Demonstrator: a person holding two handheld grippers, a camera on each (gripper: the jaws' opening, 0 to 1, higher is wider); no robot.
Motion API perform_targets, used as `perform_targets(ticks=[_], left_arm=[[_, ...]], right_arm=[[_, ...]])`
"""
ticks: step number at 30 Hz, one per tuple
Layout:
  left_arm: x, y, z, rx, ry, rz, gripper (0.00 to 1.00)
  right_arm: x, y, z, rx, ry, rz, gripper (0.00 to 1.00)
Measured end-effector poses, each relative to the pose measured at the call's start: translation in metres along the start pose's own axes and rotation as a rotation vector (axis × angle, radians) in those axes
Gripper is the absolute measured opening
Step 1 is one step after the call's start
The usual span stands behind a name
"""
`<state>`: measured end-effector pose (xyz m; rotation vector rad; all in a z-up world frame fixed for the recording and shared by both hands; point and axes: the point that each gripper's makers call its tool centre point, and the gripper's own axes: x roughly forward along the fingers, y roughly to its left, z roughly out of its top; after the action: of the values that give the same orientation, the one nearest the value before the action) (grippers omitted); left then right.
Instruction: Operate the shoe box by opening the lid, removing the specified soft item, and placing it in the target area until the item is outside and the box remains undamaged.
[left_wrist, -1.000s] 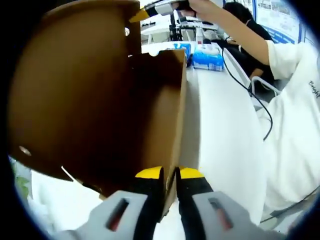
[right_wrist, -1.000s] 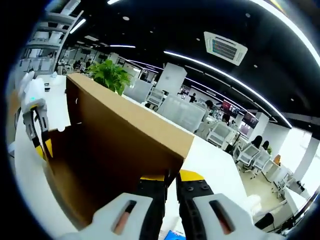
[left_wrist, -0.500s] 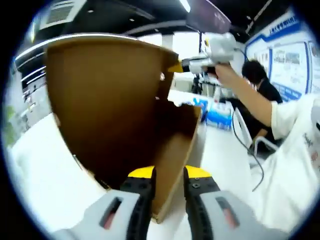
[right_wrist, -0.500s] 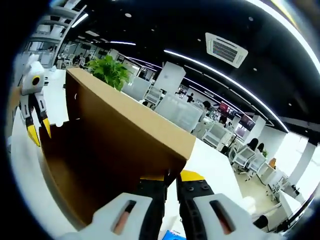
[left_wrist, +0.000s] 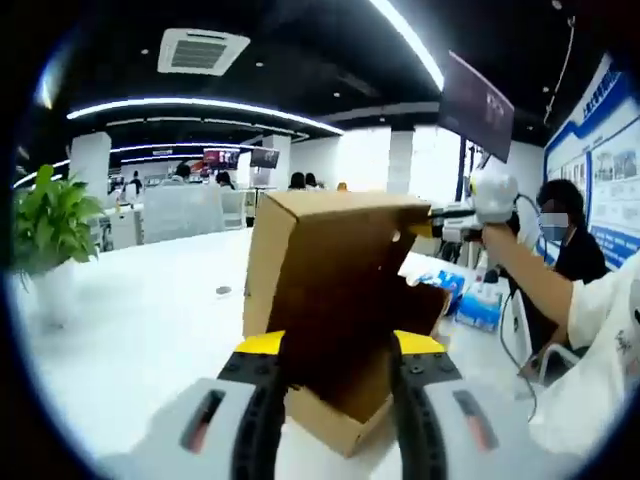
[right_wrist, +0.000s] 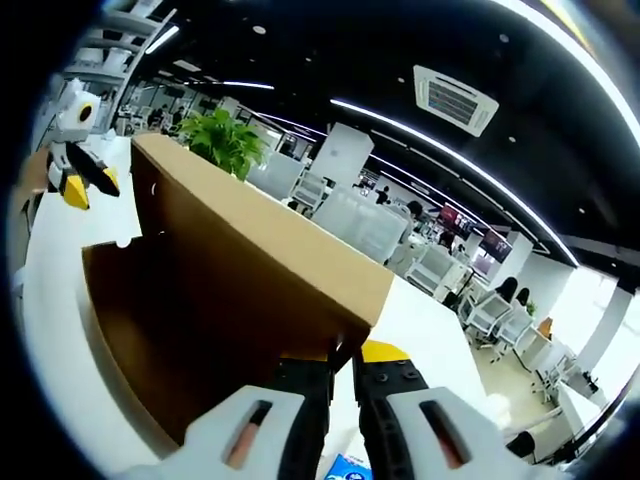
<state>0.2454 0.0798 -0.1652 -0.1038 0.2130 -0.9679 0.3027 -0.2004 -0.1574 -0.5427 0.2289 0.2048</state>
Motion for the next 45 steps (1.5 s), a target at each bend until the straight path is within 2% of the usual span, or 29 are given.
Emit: perform_targets(ticks=[2,7,14,17,25,29,33,36,39,41,45], left_arm=[[-0.001,0.0,0.009,-0.019,-0.045,-0.006,0.49],[-0.002,-0.006,0.015,-0.007,-0.087,-0.022,0.54],[0.0,-0.005,0.009,0.018,-0.082,-0.001,0.55],[-0.003,0.001,0.016,0.054,-0.117,0.058,0.55],[-0.001,-0.008,0.008,0.094,-0.09,0.079,0.55],[0.001,-0.006,0.007,0.086,-0.099,0.083,0.56],[-0.001,-0.004,0.005,0.079,-0.106,0.092,0.53],[-0.002,-0.003,0.002,0.065,-0.104,0.09,0.51],[-0.003,-0.004,0.0,0.053,-0.103,0.083,0.51],[-0.003,-0.005,-0.002,0.058,-0.101,0.086,0.51],[-0.004,-0.005,-0.009,0.055,-0.093,0.09,0.51]], right_arm=[[-0.003,0.002,-0.002,0.001,0.0,0.006,0.06],[-0.007,0.006,-0.005,-0.001,-0.003,0.017,0.06],[-0.014,0.014,-0.013,0.01,-0.026,0.011,0.06],[-0.015,0.022,-0.016,0.011,-0.022,0.028,0.06],[-0.017,0.026,-0.022,0.019,-0.039,0.033,0.07],[-0.019,0.041,-0.023,0.002,-0.059,0.079,0.22],[-0.022,0.047,-0.024,-0.019,-0.07,0.101,0.28],[-0.026,0.054,-0.023,0.056,-0.089,0.175,0.34],[-0.029,0.057,-0.025,0.098,-0.097,0.205,0.39],[-0.033,0.063,-0.025,0.131,-0.112,0.251,0.44],[-0.039,0.067,-0.03,0.128,-0.102,0.277,0.47]])
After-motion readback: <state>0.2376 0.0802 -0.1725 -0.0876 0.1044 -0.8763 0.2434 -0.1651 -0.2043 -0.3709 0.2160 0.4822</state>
